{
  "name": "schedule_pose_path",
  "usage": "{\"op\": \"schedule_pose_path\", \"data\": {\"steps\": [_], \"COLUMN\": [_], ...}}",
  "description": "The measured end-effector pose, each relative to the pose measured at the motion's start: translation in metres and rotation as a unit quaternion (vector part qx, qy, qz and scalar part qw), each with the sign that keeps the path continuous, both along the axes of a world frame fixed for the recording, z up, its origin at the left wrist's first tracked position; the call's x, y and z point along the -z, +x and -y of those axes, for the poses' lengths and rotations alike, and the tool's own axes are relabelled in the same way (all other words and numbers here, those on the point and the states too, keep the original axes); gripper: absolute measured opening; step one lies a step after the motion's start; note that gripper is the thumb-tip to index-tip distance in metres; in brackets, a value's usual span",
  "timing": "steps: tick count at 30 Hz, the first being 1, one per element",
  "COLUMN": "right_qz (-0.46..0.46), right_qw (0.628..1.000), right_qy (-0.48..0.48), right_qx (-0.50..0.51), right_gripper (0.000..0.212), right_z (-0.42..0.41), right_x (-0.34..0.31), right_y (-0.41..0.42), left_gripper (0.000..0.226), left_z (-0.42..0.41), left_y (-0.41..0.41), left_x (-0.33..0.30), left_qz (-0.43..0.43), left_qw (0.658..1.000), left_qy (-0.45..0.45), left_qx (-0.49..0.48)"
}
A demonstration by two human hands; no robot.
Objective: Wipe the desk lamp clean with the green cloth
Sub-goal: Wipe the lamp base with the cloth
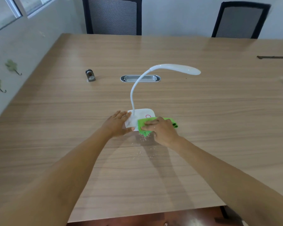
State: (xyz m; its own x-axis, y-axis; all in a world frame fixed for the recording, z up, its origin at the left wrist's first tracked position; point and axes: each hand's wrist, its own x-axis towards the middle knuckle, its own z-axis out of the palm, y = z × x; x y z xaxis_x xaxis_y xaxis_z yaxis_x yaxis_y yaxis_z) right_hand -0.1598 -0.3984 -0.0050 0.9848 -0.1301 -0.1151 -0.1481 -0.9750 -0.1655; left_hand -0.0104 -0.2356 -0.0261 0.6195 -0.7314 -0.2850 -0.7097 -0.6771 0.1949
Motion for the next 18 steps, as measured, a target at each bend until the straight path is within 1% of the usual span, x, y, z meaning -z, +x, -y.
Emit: {"op": "schedule_pose_path", "data": {"steps": [2, 5, 7, 11, 15, 16, 18], "right_qz": [0.024, 0.079, 0.066, 0.018, -0.019, -0.02, 0.019], "right_qw": [1.0, 0.993, 0.991, 0.995, 0.999, 0.999, 0.999], "right_qy": [0.003, 0.023, 0.037, 0.033, -0.002, -0.006, 0.006], "right_qx": [0.009, 0.085, 0.109, 0.095, 0.035, 0.028, 0.047], "right_gripper": [0.059, 0.06, 0.062, 0.059, 0.054, 0.054, 0.056], "right_z": [0.006, 0.016, 0.01, -0.009, -0.004, -0.002, 0.001], "right_x": [-0.008, -0.02, -0.021, -0.008, -0.007, -0.008, -0.015], "right_y": [-0.002, 0.016, 0.029, 0.031, 0.01, 0.005, 0.007], "left_gripper": [0.084, 0.085, 0.085, 0.084, 0.085, 0.085, 0.085], "left_z": [0.001, 0.004, 0.004, 0.003, 0.003, 0.002, 0.002], "left_y": [0.001, 0.0, -0.001, 0.0, 0.001, 0.001, 0.002], "left_x": [-0.002, -0.004, -0.005, -0.001, 0.0, 0.0, 0.0], "left_qz": [-0.004, -0.005, -0.002, -0.011, -0.009, -0.007, -0.008], "left_qw": [1.0, 1.0, 1.0, 1.0, 1.0, 1.0, 1.0], "left_qy": [0.0, -0.001, 0.001, -0.001, -0.002, -0.002, -0.006], "left_qx": [0.001, 0.001, -0.001, -0.007, 0.0, 0.0, -0.002]}}
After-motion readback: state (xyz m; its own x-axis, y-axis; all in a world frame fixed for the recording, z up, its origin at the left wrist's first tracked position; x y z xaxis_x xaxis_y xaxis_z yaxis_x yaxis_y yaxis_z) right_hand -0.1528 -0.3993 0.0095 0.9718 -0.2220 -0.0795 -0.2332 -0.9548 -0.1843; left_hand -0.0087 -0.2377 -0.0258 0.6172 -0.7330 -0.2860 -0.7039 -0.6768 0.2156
